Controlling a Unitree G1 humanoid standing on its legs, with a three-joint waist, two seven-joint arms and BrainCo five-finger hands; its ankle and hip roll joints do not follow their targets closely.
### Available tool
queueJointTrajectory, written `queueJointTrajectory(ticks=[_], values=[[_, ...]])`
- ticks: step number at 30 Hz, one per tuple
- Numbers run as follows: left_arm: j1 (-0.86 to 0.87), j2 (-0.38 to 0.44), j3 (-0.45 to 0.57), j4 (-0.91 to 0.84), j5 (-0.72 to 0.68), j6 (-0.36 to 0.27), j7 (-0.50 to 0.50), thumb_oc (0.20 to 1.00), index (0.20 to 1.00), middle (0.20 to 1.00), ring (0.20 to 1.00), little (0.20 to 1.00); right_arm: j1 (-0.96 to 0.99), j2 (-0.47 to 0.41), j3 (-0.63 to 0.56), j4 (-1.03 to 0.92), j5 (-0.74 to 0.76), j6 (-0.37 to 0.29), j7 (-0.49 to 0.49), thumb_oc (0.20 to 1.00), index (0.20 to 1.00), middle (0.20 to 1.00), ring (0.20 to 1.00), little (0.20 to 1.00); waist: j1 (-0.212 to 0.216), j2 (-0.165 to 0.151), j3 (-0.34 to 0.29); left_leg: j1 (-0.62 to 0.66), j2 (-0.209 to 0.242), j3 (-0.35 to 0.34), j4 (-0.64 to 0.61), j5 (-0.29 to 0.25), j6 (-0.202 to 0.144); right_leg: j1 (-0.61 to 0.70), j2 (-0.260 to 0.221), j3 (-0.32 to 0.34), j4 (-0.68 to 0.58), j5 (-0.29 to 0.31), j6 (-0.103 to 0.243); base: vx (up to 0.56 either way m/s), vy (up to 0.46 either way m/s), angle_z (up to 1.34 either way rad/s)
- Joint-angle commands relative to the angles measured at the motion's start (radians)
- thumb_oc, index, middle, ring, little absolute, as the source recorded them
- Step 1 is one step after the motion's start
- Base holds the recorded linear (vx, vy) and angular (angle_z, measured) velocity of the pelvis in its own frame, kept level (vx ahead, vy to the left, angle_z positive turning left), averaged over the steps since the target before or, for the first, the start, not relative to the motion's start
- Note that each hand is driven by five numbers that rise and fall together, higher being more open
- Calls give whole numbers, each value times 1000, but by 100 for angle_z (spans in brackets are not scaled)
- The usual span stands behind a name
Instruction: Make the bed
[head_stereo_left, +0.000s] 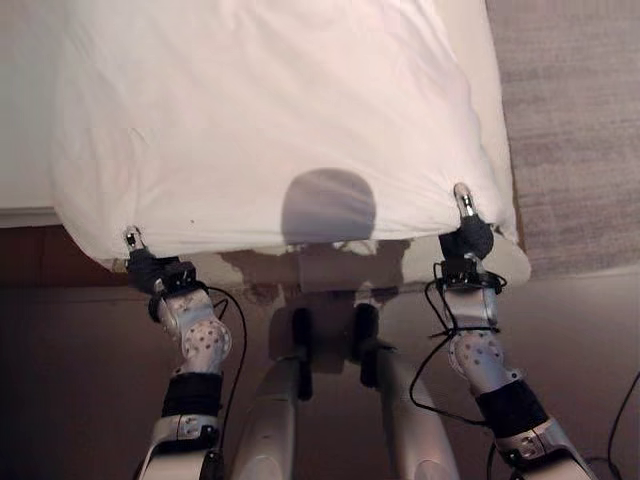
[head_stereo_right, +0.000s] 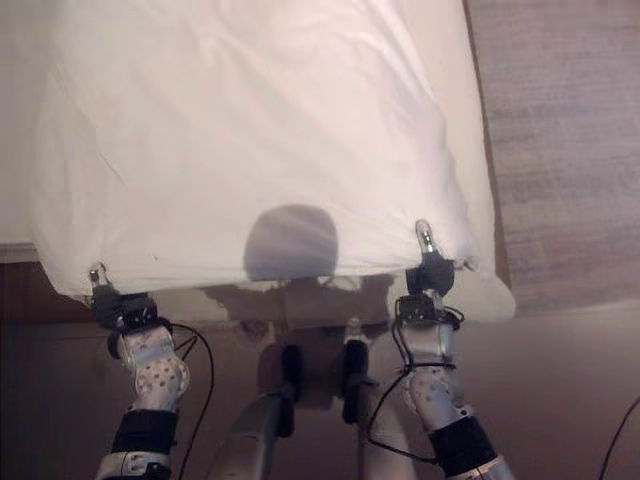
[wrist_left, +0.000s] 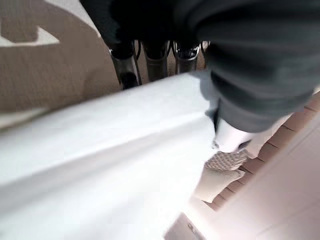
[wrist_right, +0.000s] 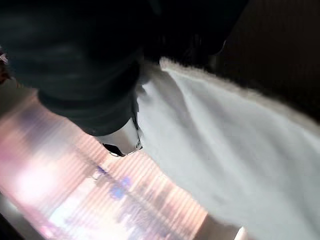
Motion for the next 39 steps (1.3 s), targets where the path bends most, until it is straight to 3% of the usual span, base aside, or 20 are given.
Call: queueJointTrajectory(ticks=[1,2,3,6,7,8,9,12,13,14,15,17,21,22,23,25,32,34,37,39], values=[[44,24,40,-51,91,-56,-36,200,200,200,200,200,96,-41,-116,-96,-58,-72,6,200,200,200,200,200,-4,5,-117,-57,48,-102,60,64,-72,58,-34,-9,-134,78,113,-25,115,22],[58,37,40,-111,124,-80,-38,200,200,200,200,200,83,-40,-105,-34,-68,-72,-1,200,200,200,200,200,17,-13,-109,24,170,-198,-70,101,-79,52,-32,17,-108,66,124,-34,218,3],[51,37,38,-125,122,-94,-38,200,200,200,200,200,81,-36,-107,-20,-66,-78,-7,200,200,200,200,200,20,-11,-103,60,210,-227,-142,143,-92,47,-34,31,-89,64,132,-43,215,-23],[46,42,33,-129,121,-100,-41,200,200,200,200,200,80,-29,-111,-6,-57,-80,-9,200,200,200,200,200,19,-8,-98,88,250,-241,-208,183,-104,36,-45,44,-74,66,141,-61,255,22],[34,42,14,-139,117,-107,-41,200,200,200,200,200,79,-26,-120,18,-69,-78,-34,200,200,200,200,200,12,8,-96,125,282,-191,-246,178,-109,32,-88,43,-73,80,174,-126,513,2],[21,48,2,-132,107,-113,-57,200,200,200,200,200,78,-35,-123,18,-91,-76,-38,200,200,200,200,200,4,17,-94,114,262,-155,-209,135,-99,41,-122,40,-94,125,203,-220,916,-10],[14,58,-7,-136,77,-124,-82,200,200,200,200,200,91,-24,-142,9,-89,-73,-38,200,200,200,200,200,-1,11,-81,49,187,-141,-73,53,-98,59,-190,64,-202,236,246,-172,798,17],[12,63,-25,-124,61,-114,-97,200,200,200,200,200,102,-9,-157,18,-97,-79,-52,200,200,200,200,200,-11,13,-94,-33,102,-100,89,-13,-86,140,-273,60,-359,359,265,-53,442,22],[11,63,-25,-124,60,-114,-98,200,200,200,200,200,102,-9,-157,18,-97,-79,-52,200,200,200,200,200,-12,14,-96,-36,101,-101,91,-13,-86,139,-273,58,-361,361,265,114,1025,18],[31,85,-66,-139,51,-93,-137,200,200,200,200,200,138,-6,-169,17,-77,-53,-29,200,200,200,200,200,-29,47,-139,-61,6,-85,153,-108,-25,209,-320,109,-496,404,249,109,787,43],[31,86,-67,-140,51,-93,-137,200,200,200,200,200,138,-6,-169,18,-76,-53,-28,200,200,200,200,200,-31,44,-142,-66,2,-85,153,-104,-24,206,-324,109,-499,408,251,189,1125,55],[73,99,-67,-147,68,-63,-150,200,200,200,200,200,172,9,-168,30,-75,-48,-18,200,200,200,200,200,-37,51,-157,-48,-37,-90,139,-109,4,204,-292,130,-490,398,228,91,429,37],[121,97,-46,-182,96,-32,-138,200,200,200,200,200,180,15,-146,27,-59,-37,11,200,200,200,200,200,-31,50,-154,24,-70,-48,4,-54,21,154,-131,15,-320,220,178,-3,323,-15],[121,97,-46,-182,96,-32,-138,200,200,200,200,200,180,15,-146,27,-59,-37,11,200,200,200,200,200,-31,50,-154,24,-70,-48,4,-54,21,153,-131,15,-320,220,178,-54,291,-38],[132,86,-61,-193,100,-9,-134,200,200,200,200,200,203,9,-143,12,-49,-39,23,200,200,200,200,200,-45,44,-135,75,-97,-38,-64,-32,10,140,13,25,-194,137,158,-36,213,-21],[148,83,-69,-197,120,2,-129,200,200,200,200,200,218,-6,-129,2,-53,-34,38,200,200,200,200,200,-52,38,-127,94,-108,-33,-85,-25,13,112,78,53,-131,103,143,-25,145,-12],[175,50,-64,-192,101,4,-136,200,200,200,200,200,214,-36,-113,10,-79,-23,39,200,200,200,200,200,-27,51,-125,82,-85,17,-75,-20,21,122,91,76,-182,114,132,-20,-68,-17],[186,30,-75,-180,87,18,-154,200,200,200,200,200,225,-47,-142,15,-79,-28,30,200,200,200,200,200,-31,64,-138,70,-76,15,-52,-7,3,156,91,67,-214,97,117,11,-244,-23],[175,17,-99,-174,72,19,-164,200,200,200,200,200,223,-57,-166,18,-79,-44,13,200,200,200,200,200,-32,70,-116,11,-75,3,60,51,-67,185,74,38,-215,84,100,-50,-127,34],[179,4,-94,-178,70,24,-162,200,200,200,200,200,216,-57,-166,27,-85,-46,-1,200,200,200,200,200,-35,65,-119,30,-33,12,64,14,-48,183,58,33,-195,78,102,-37,-18,41]])
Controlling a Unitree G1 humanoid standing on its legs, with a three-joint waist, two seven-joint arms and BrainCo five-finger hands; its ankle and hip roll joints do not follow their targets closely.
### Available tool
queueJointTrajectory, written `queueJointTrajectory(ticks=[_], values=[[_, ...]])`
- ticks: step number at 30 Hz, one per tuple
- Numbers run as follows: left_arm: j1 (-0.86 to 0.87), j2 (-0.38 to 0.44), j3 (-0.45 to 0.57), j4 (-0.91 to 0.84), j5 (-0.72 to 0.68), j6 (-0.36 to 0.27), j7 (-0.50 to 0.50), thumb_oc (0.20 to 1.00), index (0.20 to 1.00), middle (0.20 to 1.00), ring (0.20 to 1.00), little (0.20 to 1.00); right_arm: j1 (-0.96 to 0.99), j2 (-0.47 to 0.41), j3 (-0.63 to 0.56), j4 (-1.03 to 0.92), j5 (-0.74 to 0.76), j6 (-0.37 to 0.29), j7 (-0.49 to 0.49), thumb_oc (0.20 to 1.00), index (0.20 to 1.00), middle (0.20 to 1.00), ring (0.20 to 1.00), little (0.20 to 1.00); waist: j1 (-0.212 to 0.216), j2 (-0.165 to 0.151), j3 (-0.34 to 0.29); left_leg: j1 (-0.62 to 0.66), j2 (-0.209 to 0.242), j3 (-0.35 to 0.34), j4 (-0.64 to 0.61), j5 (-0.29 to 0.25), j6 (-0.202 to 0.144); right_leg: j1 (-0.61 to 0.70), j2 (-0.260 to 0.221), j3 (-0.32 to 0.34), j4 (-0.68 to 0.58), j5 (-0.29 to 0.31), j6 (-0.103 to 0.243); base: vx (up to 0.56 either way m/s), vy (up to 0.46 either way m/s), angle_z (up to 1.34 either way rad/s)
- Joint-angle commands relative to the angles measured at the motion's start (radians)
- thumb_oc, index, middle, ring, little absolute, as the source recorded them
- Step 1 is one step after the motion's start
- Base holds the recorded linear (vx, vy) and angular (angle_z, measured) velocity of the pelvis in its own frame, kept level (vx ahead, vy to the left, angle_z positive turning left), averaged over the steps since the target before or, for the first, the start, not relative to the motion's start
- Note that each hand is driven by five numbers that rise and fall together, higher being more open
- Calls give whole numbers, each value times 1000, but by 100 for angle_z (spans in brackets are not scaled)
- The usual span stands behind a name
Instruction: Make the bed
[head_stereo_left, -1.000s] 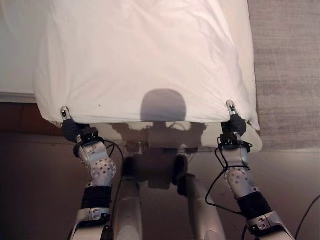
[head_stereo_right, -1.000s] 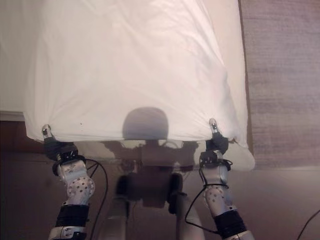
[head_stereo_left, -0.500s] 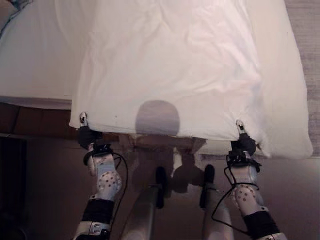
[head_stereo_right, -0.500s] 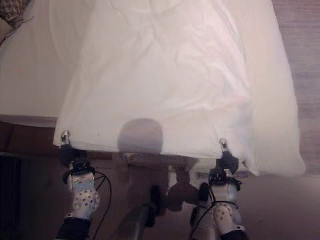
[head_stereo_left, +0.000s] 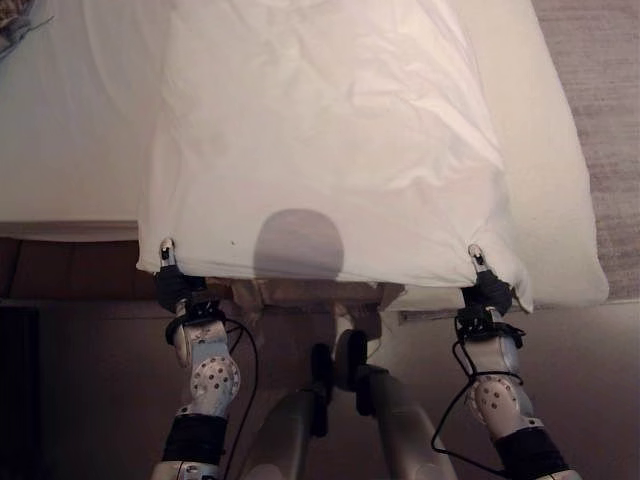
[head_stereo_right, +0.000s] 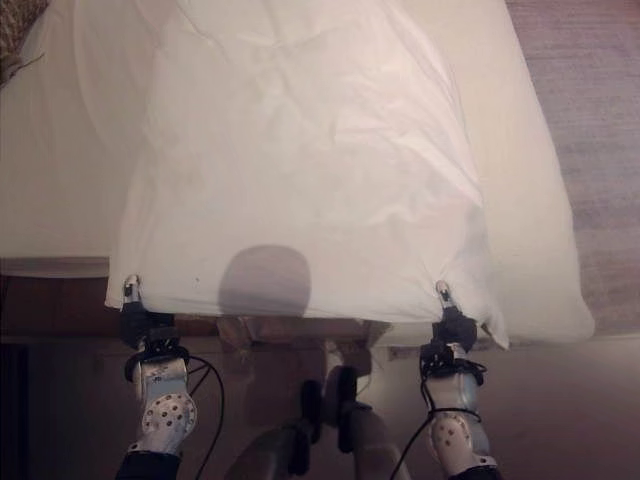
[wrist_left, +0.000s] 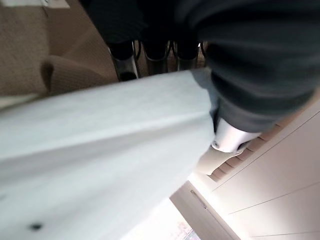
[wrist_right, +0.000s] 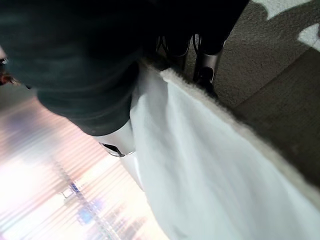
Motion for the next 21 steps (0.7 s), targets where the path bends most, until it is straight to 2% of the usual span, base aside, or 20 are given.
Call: queueJointTrajectory(ticks=[1,3,4,5,6,7,8,9,10,11,12,13,14,15,16,17,18,19,20,21], values=[[16,1,69,-96,45,-48,-40,200,200,200,200,200,3,-57,-74,-75,-20,-80,0,200,200,200,200,200,-3,15,-45,-52,99,-22,57,17,-68,71,-28,7,-78,51,147,-63,28,25],[24,11,72,-123,59,-55,-36,200,200,200,200,200,-10,-59,-61,-75,-18,-78,8,200,200,200,200,200,18,-6,-52,-63,147,-148,19,37,-62,46,-42,40,-64,47,149,-38,56,17],[24,11,72,-123,59,-55,-36,200,200,200,200,200,-10,-59,-61,-74,-18,-78,8,200,200,200,200,200,16,-6,-55,-67,146,-149,16,41,-62,43,-43,39,-66,49,148,-12,148,-2],[27,21,84,-135,75,-65,-27,200,200,200,200,200,-17,-53,-63,-67,-6,-90,8,200,200,200,200,200,21,-10,-55,-34,235,-243,-103,128,-82,24,-52,63,-28,31,151,-15,128,-8],[26,21,84,-136,75,-65,-27,200,200,200,200,200,-18,-53,-63,-67,-5,-90,8,200,200,200,200,200,20,-10,-57,-35,235,-243,-109,134,-83,22,-53,62,-30,34,150,-14,407,-16],[25,37,88,-146,97,-75,-17,200,200,200,200,200,-25,-44,-67,-49,2,-102,0,200,200,200,200,200,29,-4,-68,-6,329,-269,-233,215,-110,9,-73,73,-6,25,172,-22,437,-6],[23,41,86,-150,103,-79,-15,200,200,200,200,200,-29,-42,-65,-49,6,-107,-5,200,200,200,200,200,31,1,-73,15,349,-263,-282,233,-126,2,-82,72,2,25,182,-15,436,-4],[23,41,86,-150,103,-79,-14,200,200,200,200,200,-29,-42,-65,-49,6,-107,-5,200,200,200,200,200,32,1,-72,20,351,-262,-289,236,-126,2,-81,73,3,24,181,-59,549,-4],[-1,42,74,-128,91,-93,-18,200,200,200,200,200,-39,-35,-60,-45,-1,-107,-16,200,200,200,200,200,28,10,-72,43,321,-210,-274,182,-134,31,-142,66,-33,72,230,-51,393,-5],[-2,43,74,-127,90,-94,-19,200,200,200,200,200,-40,-34,-61,-45,-1,-107,-16,200,200,200,200,200,28,10,-73,39,321,-211,-273,183,-134,30,-142,66,-37,76,231,-97,738,15],[-23,65,56,-112,87,-94,-25,200,200,200,200,200,-27,-17,-69,-49,0,-106,-26,200,200,200,200,200,28,0,-75,4,265,-200,-206,139,-137,61,-202,68,-128,135,254,-45,549,25],[-31,74,42,-104,78,-85,-32,200,200,200,200,200,-20,-8,-78,-60,-6,-108,-30,200,200,200,200,200,21,-5,-76,-2,235,-197,-179,103,-128,108,-241,62,-198,178,268,-32,812,29],[-26,74,26,-88,102,-80,-29,200,200,200,200,200,-5,0,-96,-70,-16,-106,-37,200,200,200,200,200,12,-5,-78,-48,170,-179,-68,70,-117,136,-304,59,-252,267,279,35,712,8],[-24,82,16,-91,93,-75,-43,200,200,200,200,200,4,1,-96,-82,-17,-101,-31,200,200,200,200,200,5,1,-85,-64,137,-172,-28,37,-94,148,-334,53,-280,310,282,27,514,12],[-24,82,16,-90,92,-75,-44,200,200,200,200,200,4,1,-96,-82,-17,-100,-31,200,200,200,200,200,4,0,-88,-68,134,-173,-28,39,-92,145,-337,52,-283,313,284,93,716,50],[7,96,13,-105,94,-61,-59,200,200,200,200,200,-7,17,-79,-54,-19,-90,-26,200,200,200,200,200,16,3,-99,-48,107,-110,-14,-3,-68,171,-381,-49,-384,412,292,92,675,65],[23,103,18,-120,112,-54,-62,200,200,200,200,200,-12,27,-71,-48,-23,-87,-23,200,200,200,200,200,20,2,-104,-39,101,-99,-24,1,-56,176,-352,-59,-366,350,271,104,842,36],[33,111,23,-122,118,-50,-71,200,200,200,200,200,-4,23,-66,-39,-27,-83,-21,200,200,200,200,200,15,1,-106,-26,89,-93,-46,6,-43,169,-298,-35,-326,289,252,29,523,-43],[32,113,27,-128,117,-52,-66,200,200,200,200,200,-4,26,-58,-25,-14,-83,-15,200,200,200,200,200,16,-2,-111,-15,80,-77,-76,15,-40,160,-250,-44,-303,244,242,4,322,-67],[32,114,27,-128,117,-52,-66,200,200,200,200,200,-5,25,-58,-24,-13,-83,-14,200,200,200,200,200,15,-3,-113,-17,79,-76,-79,18,-40,156,-251,-44,-302,245,242,-9,309,-56]])
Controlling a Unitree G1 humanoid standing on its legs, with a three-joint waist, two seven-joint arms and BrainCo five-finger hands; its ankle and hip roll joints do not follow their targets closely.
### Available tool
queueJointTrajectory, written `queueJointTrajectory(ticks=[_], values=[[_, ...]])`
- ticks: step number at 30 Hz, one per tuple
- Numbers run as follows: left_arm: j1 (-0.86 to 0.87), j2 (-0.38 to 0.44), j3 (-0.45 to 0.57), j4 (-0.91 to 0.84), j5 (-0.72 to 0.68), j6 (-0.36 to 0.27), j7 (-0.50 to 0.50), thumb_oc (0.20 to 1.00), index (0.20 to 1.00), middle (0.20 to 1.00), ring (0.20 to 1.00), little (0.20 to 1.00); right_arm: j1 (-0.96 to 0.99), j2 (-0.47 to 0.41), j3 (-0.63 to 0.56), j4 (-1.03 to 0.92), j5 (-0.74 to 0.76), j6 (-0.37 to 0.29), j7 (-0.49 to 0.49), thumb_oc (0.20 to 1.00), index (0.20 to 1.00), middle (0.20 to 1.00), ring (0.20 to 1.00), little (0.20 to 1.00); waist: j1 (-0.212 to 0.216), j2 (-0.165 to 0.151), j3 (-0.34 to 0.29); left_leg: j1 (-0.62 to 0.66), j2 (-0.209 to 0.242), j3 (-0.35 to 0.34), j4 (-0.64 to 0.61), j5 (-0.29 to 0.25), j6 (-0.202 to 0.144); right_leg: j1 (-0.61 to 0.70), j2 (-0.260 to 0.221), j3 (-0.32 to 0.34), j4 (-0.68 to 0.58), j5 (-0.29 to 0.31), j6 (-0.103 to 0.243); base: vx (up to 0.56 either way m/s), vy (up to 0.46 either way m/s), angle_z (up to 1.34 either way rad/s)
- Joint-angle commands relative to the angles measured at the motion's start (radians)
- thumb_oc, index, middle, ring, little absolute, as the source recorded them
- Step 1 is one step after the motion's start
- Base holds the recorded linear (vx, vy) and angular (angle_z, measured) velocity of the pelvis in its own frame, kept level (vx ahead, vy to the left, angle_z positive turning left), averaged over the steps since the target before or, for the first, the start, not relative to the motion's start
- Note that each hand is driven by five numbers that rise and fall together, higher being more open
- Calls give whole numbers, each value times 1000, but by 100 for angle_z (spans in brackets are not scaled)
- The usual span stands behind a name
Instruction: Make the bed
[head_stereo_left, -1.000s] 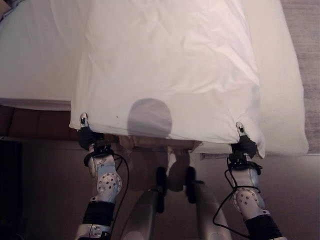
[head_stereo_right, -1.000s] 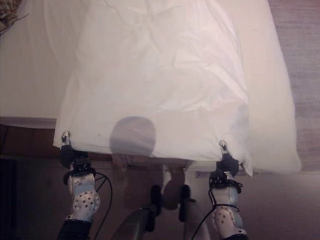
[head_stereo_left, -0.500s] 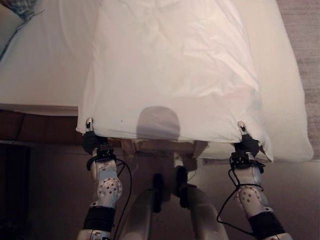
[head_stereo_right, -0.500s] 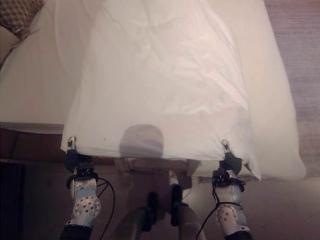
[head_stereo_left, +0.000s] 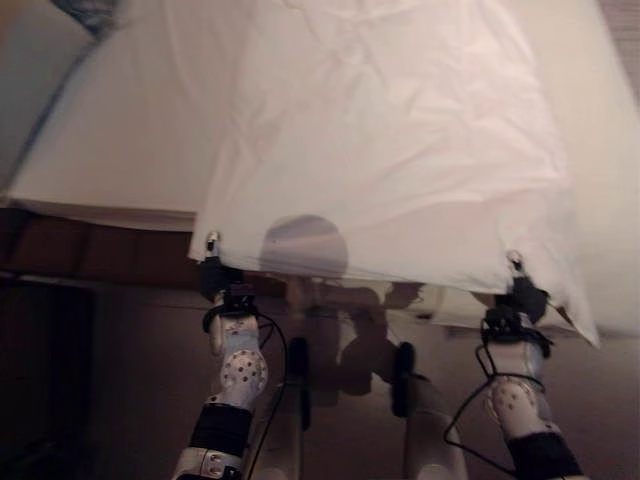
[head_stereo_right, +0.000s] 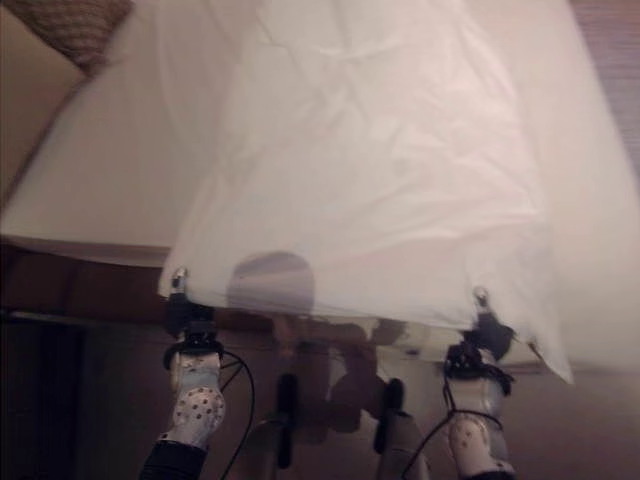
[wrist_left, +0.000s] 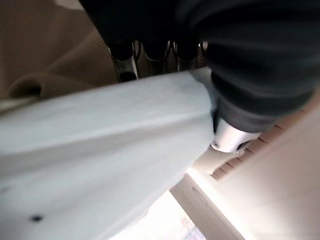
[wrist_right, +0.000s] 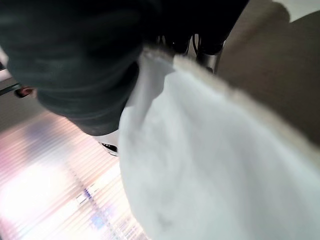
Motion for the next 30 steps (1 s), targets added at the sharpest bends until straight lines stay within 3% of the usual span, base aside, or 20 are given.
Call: queueJointTrajectory(ticks=[1,3,5,7,9,11,12,14,16,17,19,20,21,22,23,25,26,28,29,30], values=[[31,121,112,-180,74,-65,-34,200,200,200,200,200,-41,6,12,-7,-7,-47,40,200,200,200,200,200,12,-64,-76,43,-27,-12,-105,19,-16,42,142,-1,-115,55,37,-1,243,-23],[40,110,122,-185,87,-52,-25,200,200,200,200,200,-31,4,10,0,5,-47,50,200,200,200,200,200,5,-69,-69,74,-54,-7,-153,31,-24,37,231,-1,-69,-8,15,19,268,-27],[46,100,107,-164,106,-34,-13,200,200,200,200,200,-3,6,12,-14,26,-58,61,200,200,200,200,200,-15,-80,-51,117,-100,-6,-181,42,-32,10,379,63,22,-57,-13,61,222,-21],[56,99,107,-163,119,-32,-6,200,200,200,200,200,-1,2,20,-17,19,-55,60,200,200,200,200,200,-12,-82,-49,125,-104,17,-198,41,-23,24,383,15,4,-59,-29,29,91,3],[57,95,107,-164,112,-35,-12,200,200,200,200,200,-1,-5,20,-20,16,-51,60,200,200,200,200,200,-11,-76,-49,124,-104,23,-202,44,-18,27,378,21,-13,-56,-31,7,-12,-17],[64,77,102,-160,97,-35,-15,200,200,200,200,200,4,-15,18,-18,15,-49,63,200,200,200,200,200,-8,-58,-59,120,-97,37,-196,45,-9,30,372,41,-37,-49,-31,23,-31,-34],[72,63,100,-160,83,-31,-15,200,200,200,200,200,-7,-15,19,-4,44,-56,62,200,200,200,200,200,-6,-33,-68,118,-87,59,-207,44,-7,26,366,45,-63,-36,-22,47,-47,-3],[73,55,98,-152,75,-28,-15,200,200,200,200,200,-5,-15,17,-4,51,-56,51,200,200,200,200,200,-10,-23,-78,121,-84,65,-209,45,-10,36,368,54,-83,-34,-23,56,-57,-8],[78,38,92,-136,65,-17,-22,200,200,200,200,200,6,-23,-7,-14,52,-62,42,200,200,200,200,200,-16,-1,-82,112,-79,87,-166,51,-35,67,349,46,-117,-37,-27,65,-83,-7],[79,37,92,-136,65,-17,-23,200,200,200,200,200,7,-23,-7,-15,51,-62,41,200,200,200,200,200,-17,0,-82,110,-79,86,-161,49,-35,68,349,44,-119,-36,-28,20,-86,8],[69,26,81,-134,67,-18,-22,200,200,200,200,200,5,-41,-23,-24,39,-63,38,200,200,200,200,200,-15,6,-66,69,-81,93,-73,66,-81,73,333,36,-111,-38,-31,-15,-48,19],[68,23,83,-135,66,-19,-21,200,200,200,200,200,1,-53,-26,-30,23,-60,34,200,200,200,200,200,-15,3,-65,69,-83,90,-55,50,-79,70,327,38,-98,-40,-33,12,-9,22],[68,19,88,-134,66,-20,-19,200,200,200,200,200,-4,-57,-27,-27,15,-61,30,200,200,200,200,200,-18,1,-68,77,-66,96,-60,27,-65,62,322,40,-79,-44,-32,16,28,12],[67,23,107,-142,78,-22,-5,200,200,200,200,200,-24,-60,-30,-32,6,-67,26,200,200,200,200,200,-15,-16,-67,74,-1,58,-63,14,-46,47,310,66,-41,-60,-33,4,36,-2],[66,23,108,-142,79,-22,-5,200,200,200,200,200,-25,-60,-30,-32,6,-67,26,200,200,200,200,200,-15,-17,-70,70,-1,59,-64,17,-46,43,310,67,-41,-58,-33,-8,54,-13],[60,34,121,-158,94,-33,3,200,200,200,200,200,-43,-64,-35,-30,-2,-75,25,200,200,200,200,200,-2,-38,-75,59,44,-42,-87,29,-38,16,300,97,-12,-66,-38,-14,85,-18],[52,42,129,-166,105,-45,18,200,200,200,200,200,-59,-58,-40,-17,4,-96,13,200,200,200,200,200,4,-51,-66,66,100,-141,-133,72,-47,-2,296,115,19,-82,-40,-30,190,-17],[46,48,129,-170,111,-52,24,200,200,200,200,200,-65,-54,-56,-4,11,-109,-3,200,200,200,200,200,6,-50,-74,63,171,-179,-203,143,-67,-18,281,123,30,-86,-30,-13,237,-7],[46,48,129,-170,111,-52,24,200,200,200,200,200,-65,-55,-56,-4,11,-109,-3,200,200,200,200,200,5,-50,-74,68,172,-179,-211,147,-68,-17,281,122,31,-87,-31,13,254,5],[45,50,127,-171,116,-52,27,200,200,200,200,200,-66,-53,-60,3,12,-112,-9,200,200,200,200,200,6,-43,-78,78,206,-173,-268,188,-88,-16,268,122,29,-87,-20,-6,478,4]])
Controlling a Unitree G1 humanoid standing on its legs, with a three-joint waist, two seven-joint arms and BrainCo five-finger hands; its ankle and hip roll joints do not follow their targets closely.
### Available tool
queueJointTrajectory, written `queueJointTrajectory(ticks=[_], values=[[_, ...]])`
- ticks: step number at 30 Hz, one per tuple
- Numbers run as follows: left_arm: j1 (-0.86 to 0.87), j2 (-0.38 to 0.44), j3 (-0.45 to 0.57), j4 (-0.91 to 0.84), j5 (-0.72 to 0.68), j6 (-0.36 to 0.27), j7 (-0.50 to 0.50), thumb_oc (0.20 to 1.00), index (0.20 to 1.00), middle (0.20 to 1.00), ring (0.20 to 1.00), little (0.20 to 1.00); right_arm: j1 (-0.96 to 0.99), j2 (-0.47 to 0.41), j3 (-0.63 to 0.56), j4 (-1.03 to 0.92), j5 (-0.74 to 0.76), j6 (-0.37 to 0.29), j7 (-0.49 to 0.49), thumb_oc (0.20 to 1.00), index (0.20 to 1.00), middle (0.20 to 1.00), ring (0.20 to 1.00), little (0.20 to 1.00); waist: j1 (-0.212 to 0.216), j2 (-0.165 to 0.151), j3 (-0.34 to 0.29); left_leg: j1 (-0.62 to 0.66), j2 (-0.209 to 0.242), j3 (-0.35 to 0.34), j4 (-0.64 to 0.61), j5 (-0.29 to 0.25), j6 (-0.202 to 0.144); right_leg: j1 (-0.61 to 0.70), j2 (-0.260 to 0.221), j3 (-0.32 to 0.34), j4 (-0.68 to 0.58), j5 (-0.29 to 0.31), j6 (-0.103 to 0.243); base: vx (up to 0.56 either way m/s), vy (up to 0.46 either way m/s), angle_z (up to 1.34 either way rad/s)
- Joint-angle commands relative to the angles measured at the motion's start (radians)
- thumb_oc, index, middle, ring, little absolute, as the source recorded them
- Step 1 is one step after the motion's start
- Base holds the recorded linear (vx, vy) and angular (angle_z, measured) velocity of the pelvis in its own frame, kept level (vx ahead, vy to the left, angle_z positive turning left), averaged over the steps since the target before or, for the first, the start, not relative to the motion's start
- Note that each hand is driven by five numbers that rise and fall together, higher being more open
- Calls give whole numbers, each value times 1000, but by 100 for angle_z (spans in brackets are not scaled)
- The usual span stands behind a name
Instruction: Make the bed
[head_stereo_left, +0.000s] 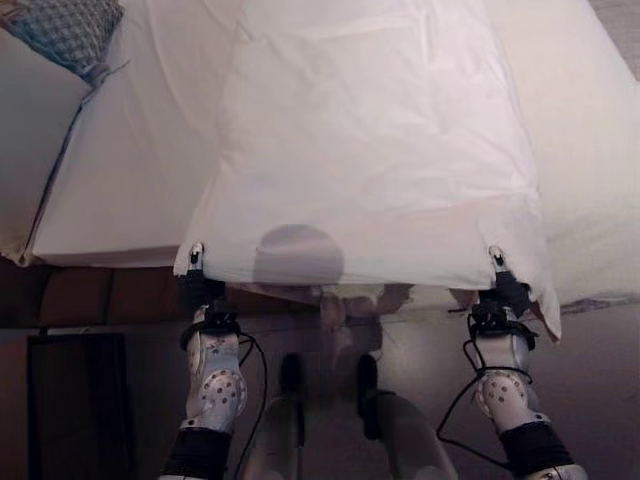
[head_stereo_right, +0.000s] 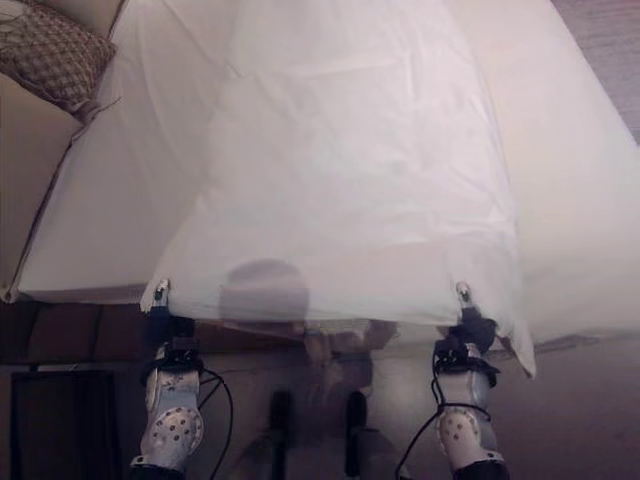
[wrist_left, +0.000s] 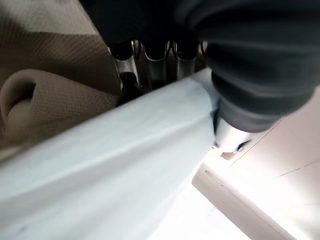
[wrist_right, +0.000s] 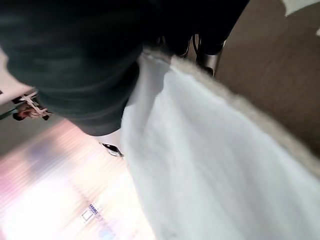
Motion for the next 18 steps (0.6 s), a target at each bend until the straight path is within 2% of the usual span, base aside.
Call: queueJointTrajectory(ticks=[1,2,3,4,5,6,7,8,9,10,11,12,13,14,15,16,18], values=[[12,59,77,-98,74,-109,-2,200,200,200,200,200,1,-29,-80,-37,-35,-100,-13,200,200,200,200,200,34,-5,-72,49,23,56,-193,181,-4,-17,-76,76,-58,81,219,-35,654,0],[9,66,69,-80,76,-115,-4,200,200,200,200,200,0,-28,-74,-35,-37,-98,-8,200,200,200,200,200,35,-3,-75,45,10,71,-174,157,-2,-20,-96,78,-70,110,238,-38,507,0],[9,66,69,-80,76,-115,-5,200,200,200,200,200,0,-28,-74,-35,-37,-98,-8,200,200,200,200,200,36,-3,-75,45,10,71,-173,156,-2,-21,-96,78,-70,110,238,-65,506,5],[-3,89,53,-51,83,-104,-4,200,200,200,200,200,16,-14,-72,-40,-40,-91,-6,200,200,200,200,200,29,-10,-71,33,-32,84,-137,112,-4,7,-150,94,-157,172,278,-48,569,-1],[-19,95,29,-30,97,-96,-3,200,200,200,200,200,29,-13,-86,-40,-52,-86,-14,200,200,200,200,200,15,-13,-70,-16,-109,107,-17,68,4,33,-219,111,-229,279,297,-53,577,6],[-20,95,29,-30,97,-96,-3,200,200,200,200,200,29,-12,-87,-41,-52,-86,-14,200,200,200,200,200,14,-14,-74,-26,-111,106,-9,67,6,29,-221,109,-234,283,299,8,546,29],[-23,110,20,-15,108,-91,-9,200,200,200,200,200,42,-8,-95,-53,-62,-82,-23,200,200,200,200,200,-5,-5,-75,-53,-169,109,64,17,27,38,-264,166,-281,331,307,129,779,40],[2,114,22,-11,106,-90,-25,200,200,200,200,200,67,-2,-104,-33,-61,-62,-9,200,200,200,200,200,-14,12,-90,-39,-214,130,99,-37,72,80,-293,186,-332,308,276,136,774,47],[3,115,22,-12,106,-90,-26,200,200,200,200,200,68,-2,-104,-33,-61,-62,-9,200,200,200,200,200,-13,11,-90,-39,-214,131,102,-40,73,82,-294,187,-333,309,277,220,830,51],[39,119,36,-27,125,-80,-27,200,200,200,200,200,79,10,-115,-2,-55,-55,2,200,200,200,200,200,-16,23,-106,-26,-251,139,134,-70,98,81,-291,193,-301,323,265,146,531,43],[56,120,46,-27,129,-74,-21,200,200,200,200,200,71,22,-110,1,-32,-66,8,200,200,200,200,200,-11,29,-108,-8,-254,150,119,-68,104,67,-266,168,-271,301,255,146,523,22],[57,120,46,-28,129,-74,-21,200,200,200,200,200,72,22,-110,2,-31,-66,9,200,200,200,200,200,-11,29,-106,-5,-253,149,118,-68,103,67,-265,168,-266,297,254,79,365,-40],[76,114,64,-24,132,-65,-9,200,200,200,200,200,75,22,-111,21,-21,-54,12,200,200,200,200,200,-9,26,-101,45,-263,160,66,-53,103,51,-178,96,-215,215,238,37,196,-47],[76,114,64,-25,132,-65,-9,200,200,200,200,200,75,22,-111,22,-21,-55,13,200,200,200,200,200,-10,25,-101,45,-264,160,63,-50,103,49,-179,96,-214,215,238,26,266,-69],[79,116,73,-27,137,-57,-3,200,200,200,200,200,76,22,-109,33,-17,-56,12,200,200,200,200,200,-12,20,-101,57,-271,163,33,-42,103,32,-132,72,-183,181,229,-30,161,-52],[78,112,80,-25,151,-57,13,200,200,200,200,200,72,17,-107,65,-11,-51,13,200,200,200,200,200,-17,18,-98,72,-287,166,-4,-28,101,12,-67,78,-128,142,218,-25,161,-49],[67,106,84,-14,149,-63,24,200,200,200,200,200,69,16,-109,79,-7,-52,8,200,200,200,200,200,-17,15,-95,80,-293,171,-10,-26,94,26,-65,86,-140,137,217,-11,93,-10]])
